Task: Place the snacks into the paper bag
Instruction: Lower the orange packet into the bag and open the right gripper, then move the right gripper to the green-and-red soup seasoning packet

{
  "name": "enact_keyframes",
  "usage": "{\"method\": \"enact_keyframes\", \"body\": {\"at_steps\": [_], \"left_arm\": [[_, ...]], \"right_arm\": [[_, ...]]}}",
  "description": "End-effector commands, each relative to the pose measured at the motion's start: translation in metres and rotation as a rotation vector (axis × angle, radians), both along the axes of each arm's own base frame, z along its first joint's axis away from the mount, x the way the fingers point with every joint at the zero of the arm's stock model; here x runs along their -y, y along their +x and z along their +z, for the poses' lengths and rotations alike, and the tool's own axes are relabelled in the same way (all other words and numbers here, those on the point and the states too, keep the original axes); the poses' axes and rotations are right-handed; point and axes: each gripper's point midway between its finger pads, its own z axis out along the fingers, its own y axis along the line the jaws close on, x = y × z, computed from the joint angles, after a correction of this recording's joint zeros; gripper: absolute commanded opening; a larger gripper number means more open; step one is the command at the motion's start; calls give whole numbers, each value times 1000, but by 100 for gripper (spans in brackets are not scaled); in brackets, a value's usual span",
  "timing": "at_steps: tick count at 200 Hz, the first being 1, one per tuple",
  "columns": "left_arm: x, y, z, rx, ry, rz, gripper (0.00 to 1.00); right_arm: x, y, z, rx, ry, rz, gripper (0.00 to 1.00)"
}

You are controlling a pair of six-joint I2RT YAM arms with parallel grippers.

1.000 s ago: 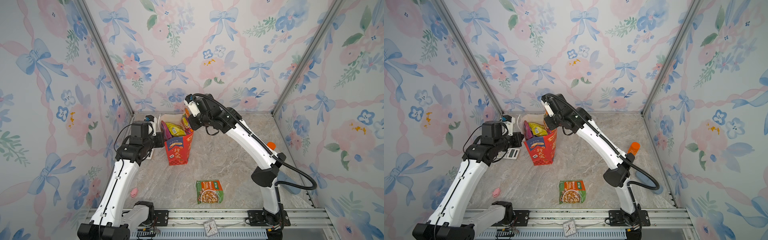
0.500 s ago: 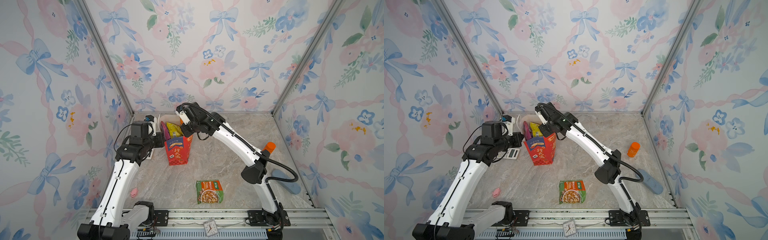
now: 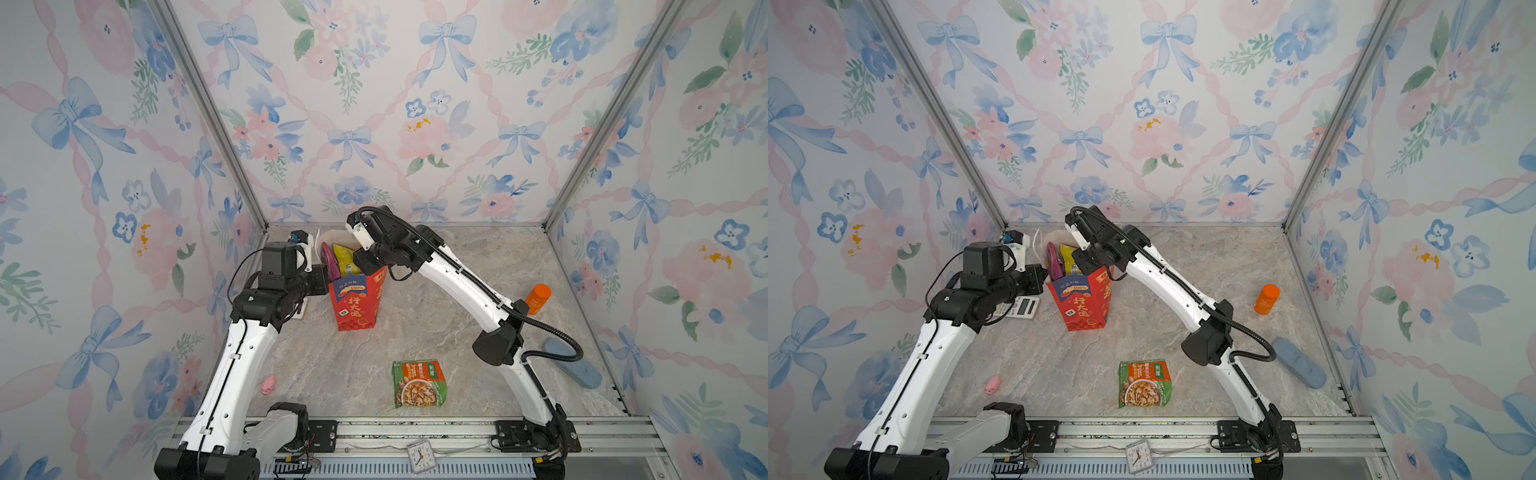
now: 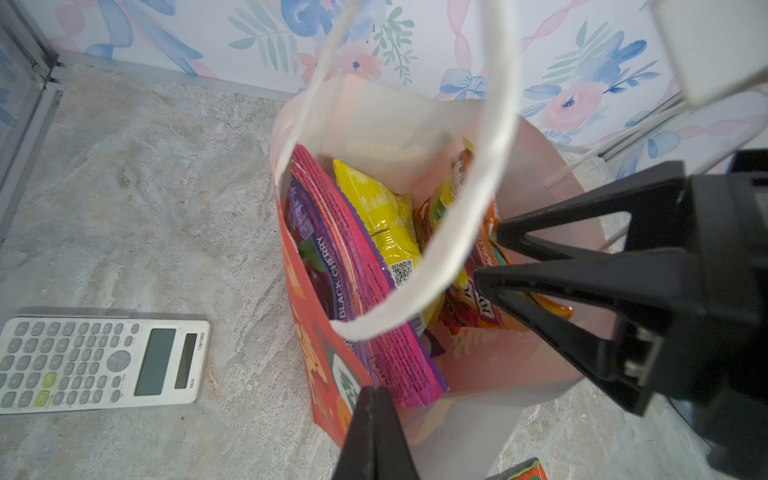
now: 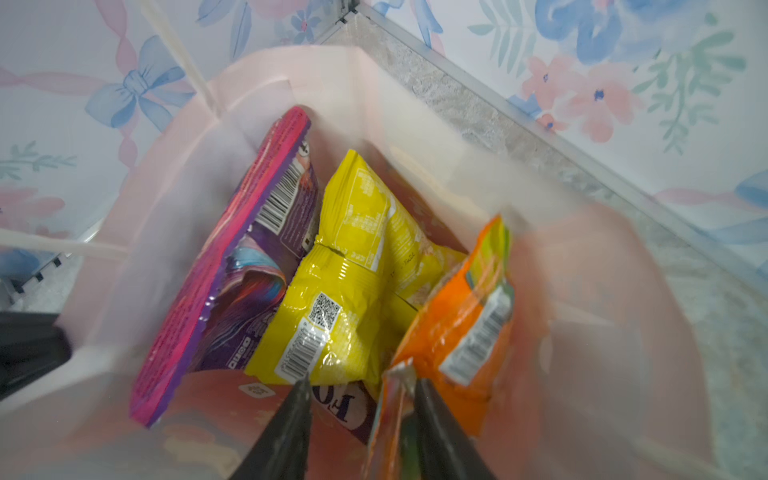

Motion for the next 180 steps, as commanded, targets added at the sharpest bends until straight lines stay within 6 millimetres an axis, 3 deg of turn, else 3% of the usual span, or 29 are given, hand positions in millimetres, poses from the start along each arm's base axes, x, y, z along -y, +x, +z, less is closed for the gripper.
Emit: {"method": "enact_keyframes", "body": {"at_steps": [1, 15, 40, 57, 72, 88, 115, 125, 161, 180], "left_arm": [[-1, -2, 5, 15, 6, -9, 0], [-1, -2, 5, 14, 4, -8, 0], [-1, -2, 6, 15, 4, -8, 0], [-1, -2, 5, 12, 6, -6, 0], [-1, -2, 5, 15, 6, -6, 0], [-2, -1, 5, 13, 8, -5, 0], [-2, 0, 5, 11, 8, -2, 0], [-2, 0, 6, 13, 8, 0, 0], [-1, 0, 1, 1, 0, 1, 0], [0, 0, 0, -2, 0, -7, 0]], "right_arm": [[10, -20, 71, 66, 124, 25, 56], [17, -29, 102, 97, 190, 36, 65], [31, -44, 134, 127, 263, 36, 79], [42, -51, 136, 129, 277, 28, 86], [55, -56, 124, 127, 259, 5, 91], [73, -61, 95, 107, 205, -38, 100], [114, -77, 38, 52, 108, -130, 97], [129, -85, 8, 12, 70, -170, 97], [172, -136, -87, -170, -51, -274, 97], [186, -168, -126, -246, -115, -313, 97]]}}
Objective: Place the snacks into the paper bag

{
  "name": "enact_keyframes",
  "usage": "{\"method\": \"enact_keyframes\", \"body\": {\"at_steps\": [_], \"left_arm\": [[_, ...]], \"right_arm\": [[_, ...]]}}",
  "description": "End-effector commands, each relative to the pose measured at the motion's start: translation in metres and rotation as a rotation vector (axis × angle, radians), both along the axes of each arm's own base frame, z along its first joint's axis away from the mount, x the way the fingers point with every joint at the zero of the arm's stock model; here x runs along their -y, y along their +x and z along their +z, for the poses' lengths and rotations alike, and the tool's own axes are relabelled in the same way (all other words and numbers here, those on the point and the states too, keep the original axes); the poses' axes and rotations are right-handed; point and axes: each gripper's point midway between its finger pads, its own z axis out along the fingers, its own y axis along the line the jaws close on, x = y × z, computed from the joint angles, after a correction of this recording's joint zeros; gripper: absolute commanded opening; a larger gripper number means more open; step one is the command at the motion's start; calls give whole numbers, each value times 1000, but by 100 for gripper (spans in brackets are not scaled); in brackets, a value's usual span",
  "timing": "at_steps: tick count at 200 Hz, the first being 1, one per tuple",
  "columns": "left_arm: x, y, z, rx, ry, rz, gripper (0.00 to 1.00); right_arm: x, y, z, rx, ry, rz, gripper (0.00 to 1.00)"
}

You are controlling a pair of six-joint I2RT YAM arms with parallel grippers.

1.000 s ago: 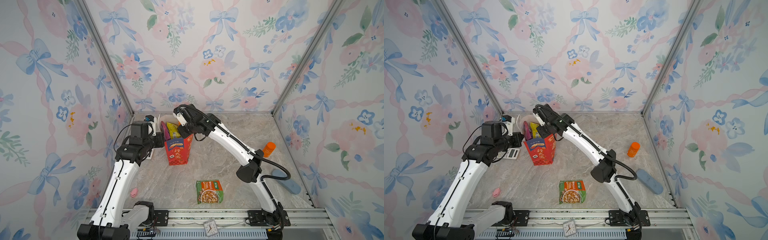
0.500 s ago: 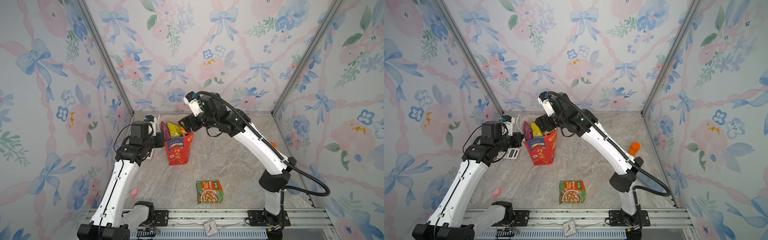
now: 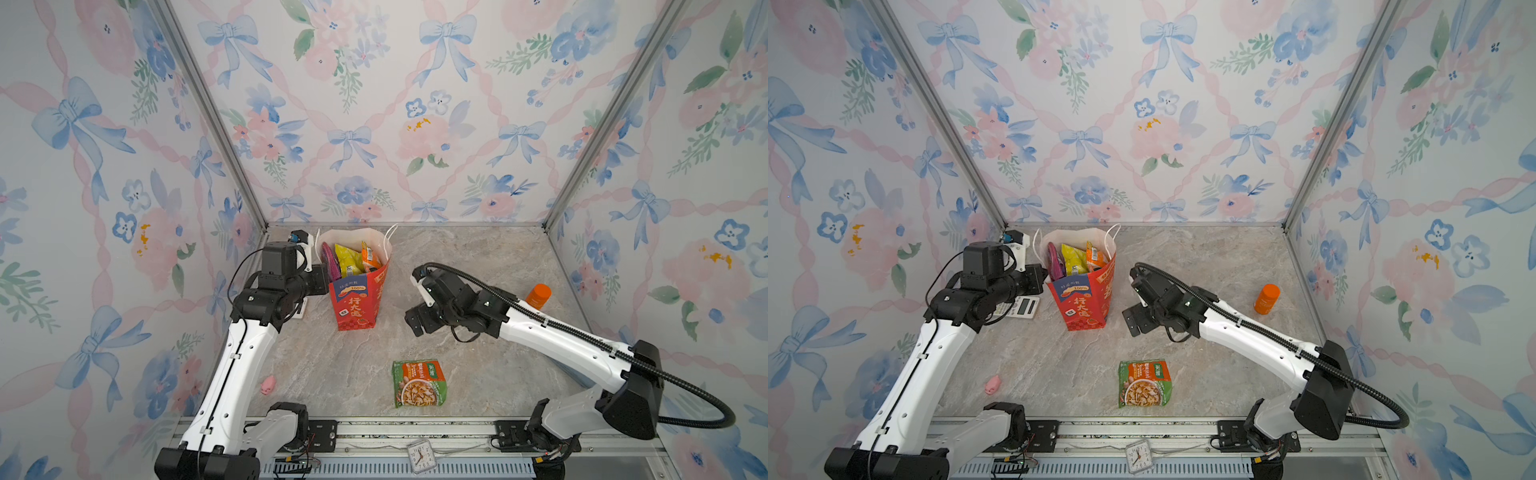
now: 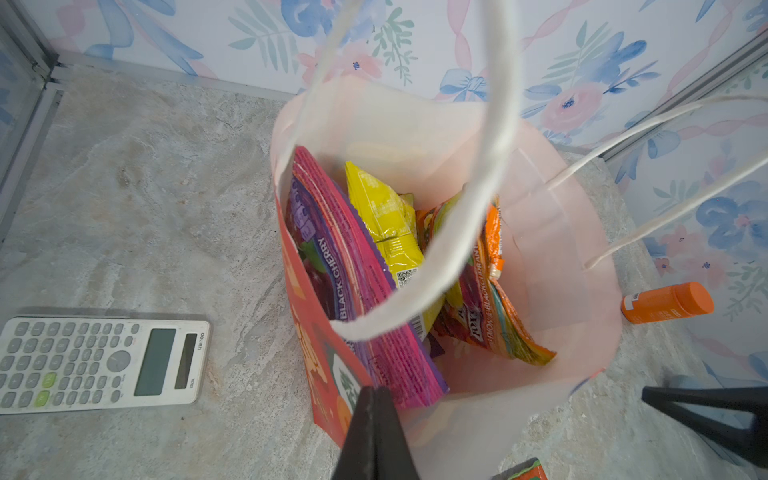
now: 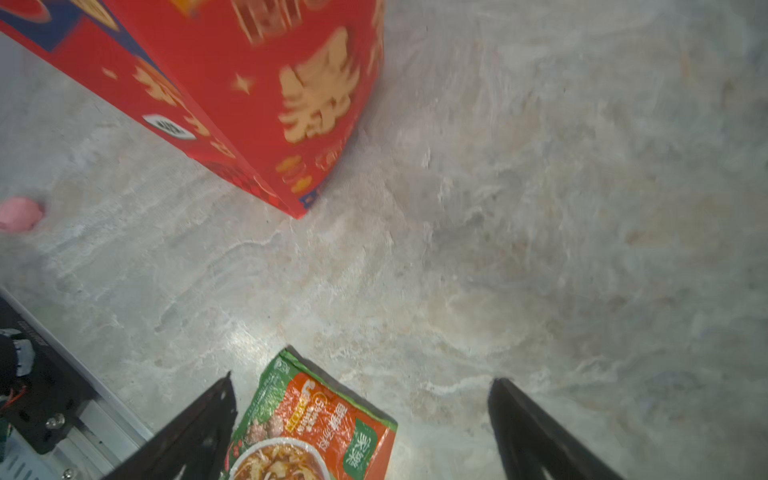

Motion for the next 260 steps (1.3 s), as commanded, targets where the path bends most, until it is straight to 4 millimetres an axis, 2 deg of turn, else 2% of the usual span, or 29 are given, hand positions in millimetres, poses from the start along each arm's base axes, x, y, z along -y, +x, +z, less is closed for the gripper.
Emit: {"method": "enact_keyframes", "body": {"at_steps": [1, 29, 45, 76, 124, 177, 210, 213, 224, 260], "left_arm": [[0, 0, 0, -2, 0, -6, 0], [0, -2, 3, 8, -3, -5, 0], [0, -3, 3, 7, -7, -9, 0], [1, -4, 4, 12, -8, -12, 0], [0, -7, 4, 14, -10, -10, 0], [-1, -8, 7, 25, -5, -6, 0], [0, -8, 5, 20, -7, -6, 0], [0, -8, 5, 19, -7, -7, 0], [-1, -8, 5, 21, -5, -4, 0], [-1, -9, 3, 17, -6, -4, 0]], "right_arm": [[15, -32, -20, -52, 6, -102, 97], [30, -64, -64, -140, -60, -155, 100], [38, -76, -82, -170, -107, -163, 97], [44, -91, -104, -193, -199, -127, 91], [38, -110, -137, -262, -326, -45, 88], [45, -107, -155, -289, -401, -53, 88], [43, -89, -156, -285, -379, -66, 88], [45, -88, -162, -292, -399, -55, 88], [43, -81, -164, -292, -401, -47, 88], [40, -53, -163, -277, -410, -29, 87]]}}
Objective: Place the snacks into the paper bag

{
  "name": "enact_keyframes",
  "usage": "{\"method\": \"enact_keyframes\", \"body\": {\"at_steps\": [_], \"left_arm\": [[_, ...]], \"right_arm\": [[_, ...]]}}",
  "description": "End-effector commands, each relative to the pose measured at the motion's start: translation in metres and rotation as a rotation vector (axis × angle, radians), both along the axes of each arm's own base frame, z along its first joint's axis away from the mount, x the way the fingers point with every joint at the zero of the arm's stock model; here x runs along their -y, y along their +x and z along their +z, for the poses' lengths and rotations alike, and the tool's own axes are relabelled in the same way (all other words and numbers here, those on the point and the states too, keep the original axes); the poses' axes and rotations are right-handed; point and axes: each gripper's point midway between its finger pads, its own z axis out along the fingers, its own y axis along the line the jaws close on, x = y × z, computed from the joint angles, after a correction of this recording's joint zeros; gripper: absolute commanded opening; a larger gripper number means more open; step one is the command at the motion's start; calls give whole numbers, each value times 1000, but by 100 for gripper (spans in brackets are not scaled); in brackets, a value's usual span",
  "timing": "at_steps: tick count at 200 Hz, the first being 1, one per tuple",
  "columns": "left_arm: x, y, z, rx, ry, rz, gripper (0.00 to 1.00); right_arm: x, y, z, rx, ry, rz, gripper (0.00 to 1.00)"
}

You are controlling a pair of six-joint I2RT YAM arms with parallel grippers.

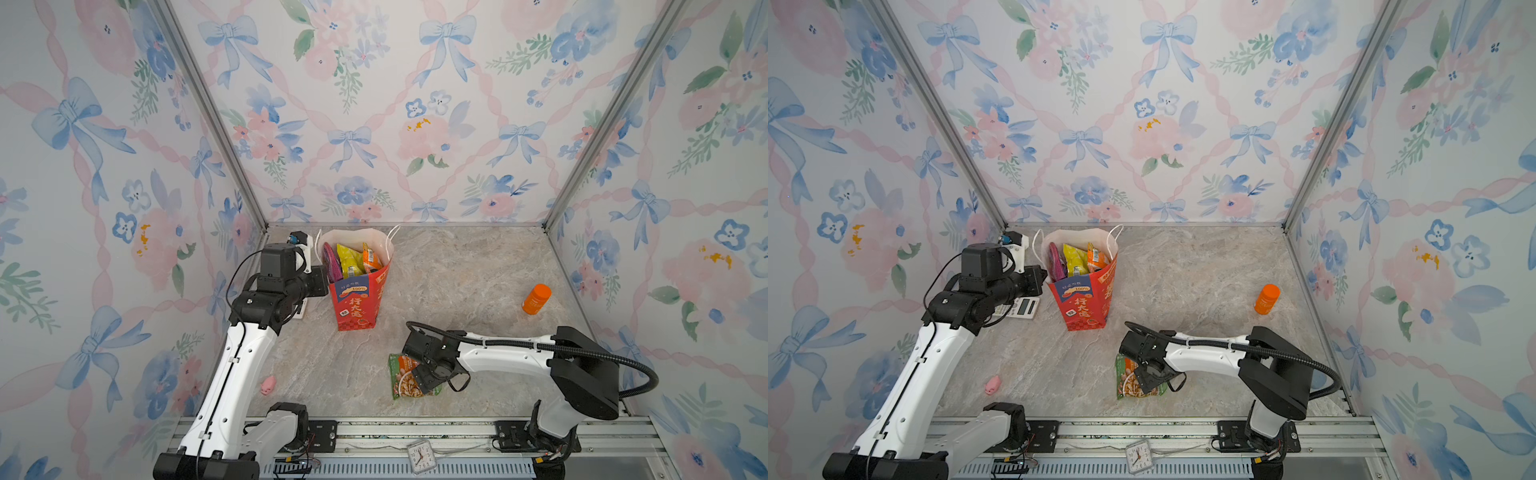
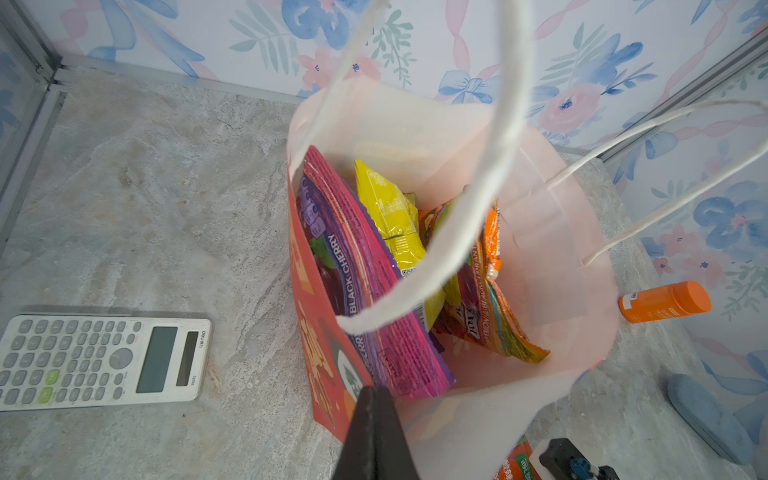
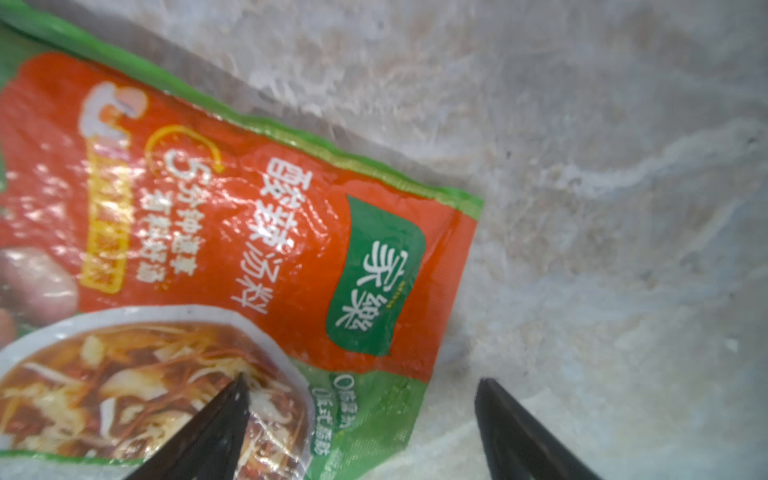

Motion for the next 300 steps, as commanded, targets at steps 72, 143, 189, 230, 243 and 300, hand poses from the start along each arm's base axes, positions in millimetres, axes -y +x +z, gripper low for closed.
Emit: {"method": "enact_keyframes", "body": {"at_steps": [72, 143, 189, 230, 243, 300], "left_arm": [[-2, -4, -1, 7, 7, -2, 0], [-1, -4, -4, -1, 5, -9, 0], [0, -4, -2, 5, 7, -13, 0], [1, -2, -6, -5, 2, -14, 0], [1, -2, -5, -3, -3, -15, 0], [1, -1, -3, 3, 0, -14, 0]], "right_arm": [[-18, 69, 20, 71, -23, 104, 85], [-47, 34, 51, -10, 229, 54, 82], [-51, -7, 33, -130, 306, 11, 79], [-39, -18, 19, -166, 289, -12, 77], [-38, -17, 16, -171, 284, -17, 77], [-27, 6, 7, -173, 281, -75, 74]]}}
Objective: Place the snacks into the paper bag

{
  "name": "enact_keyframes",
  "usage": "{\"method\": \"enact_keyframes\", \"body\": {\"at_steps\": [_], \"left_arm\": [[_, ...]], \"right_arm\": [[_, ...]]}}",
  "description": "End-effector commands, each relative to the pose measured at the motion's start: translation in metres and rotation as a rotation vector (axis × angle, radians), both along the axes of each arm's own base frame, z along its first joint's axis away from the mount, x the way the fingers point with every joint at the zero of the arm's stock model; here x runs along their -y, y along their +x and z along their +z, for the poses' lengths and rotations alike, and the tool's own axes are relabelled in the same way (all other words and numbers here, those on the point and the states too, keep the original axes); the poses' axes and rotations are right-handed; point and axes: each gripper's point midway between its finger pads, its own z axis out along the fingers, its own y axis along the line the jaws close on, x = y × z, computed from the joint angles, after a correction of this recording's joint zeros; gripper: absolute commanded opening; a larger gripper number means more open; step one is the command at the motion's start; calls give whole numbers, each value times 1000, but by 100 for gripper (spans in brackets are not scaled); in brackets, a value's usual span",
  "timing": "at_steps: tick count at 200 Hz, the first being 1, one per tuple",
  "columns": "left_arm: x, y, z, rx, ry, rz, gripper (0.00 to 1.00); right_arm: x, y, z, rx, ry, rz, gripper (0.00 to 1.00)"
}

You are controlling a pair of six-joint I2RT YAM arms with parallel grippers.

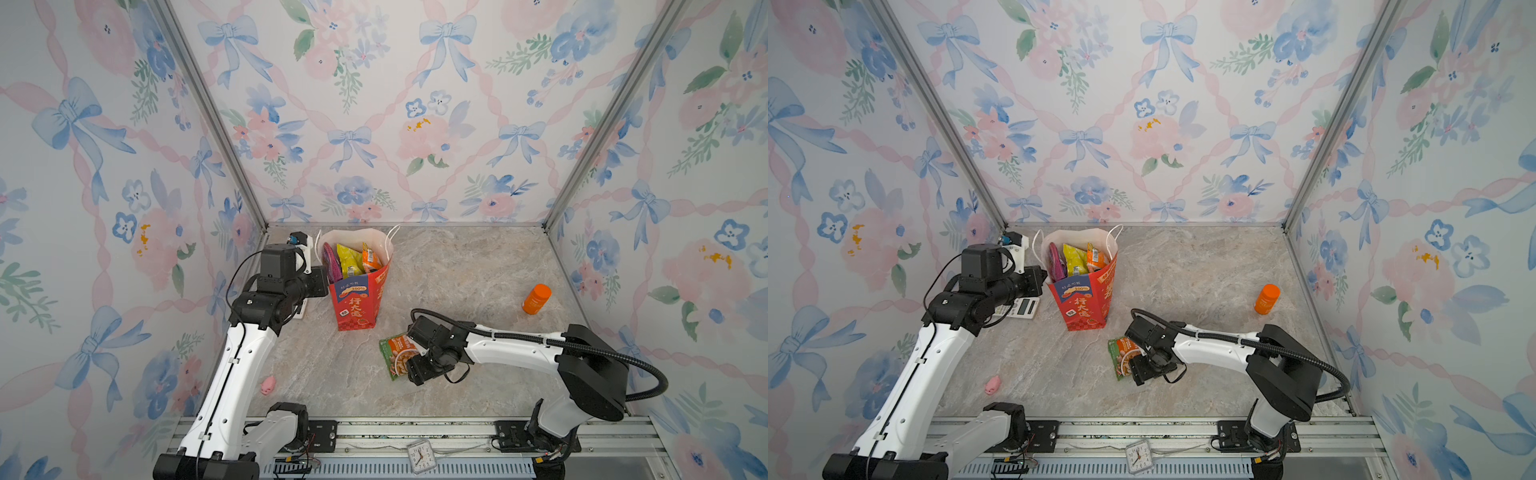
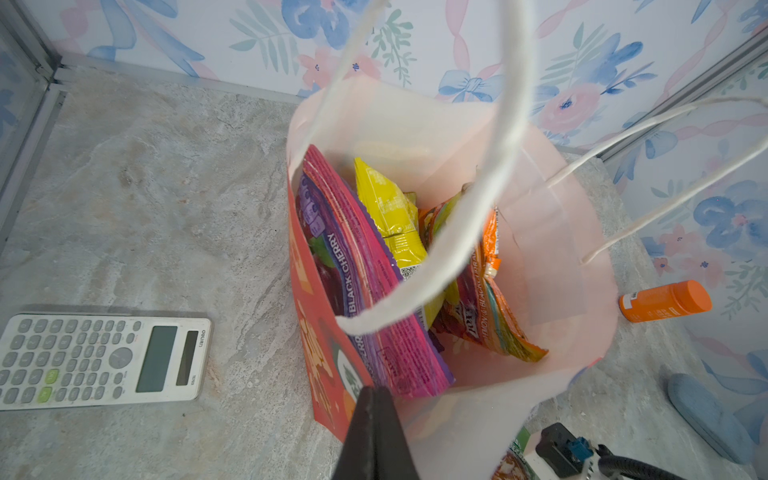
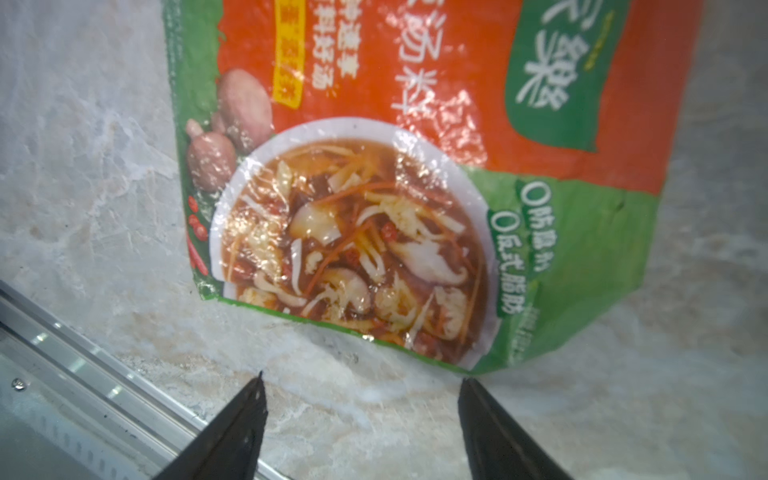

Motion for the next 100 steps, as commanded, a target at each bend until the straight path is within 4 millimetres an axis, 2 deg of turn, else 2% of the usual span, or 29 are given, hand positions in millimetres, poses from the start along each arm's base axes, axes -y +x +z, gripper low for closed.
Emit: {"method": "enact_keyframes", "body": {"at_steps": [1, 22, 28, 65, 100], "left_arm": [[1, -1, -1, 5, -1, -15, 0], [1, -1, -1, 6, 0, -15, 0], [1, -1, -2, 6, 2, -14, 0], [1, -1, -1, 7, 0, -14, 0], [0, -1, 1, 15, 4, -11, 0]], "right_arm": [[7, 11, -7, -16, 0, -33, 74], [9, 23, -4, -1, 12, -45, 74], [11, 25, -11, -13, -5, -46, 74], [8, 45, -16, -6, -11, -38, 73], [11, 71, -19, 21, -38, -35, 73]]}}
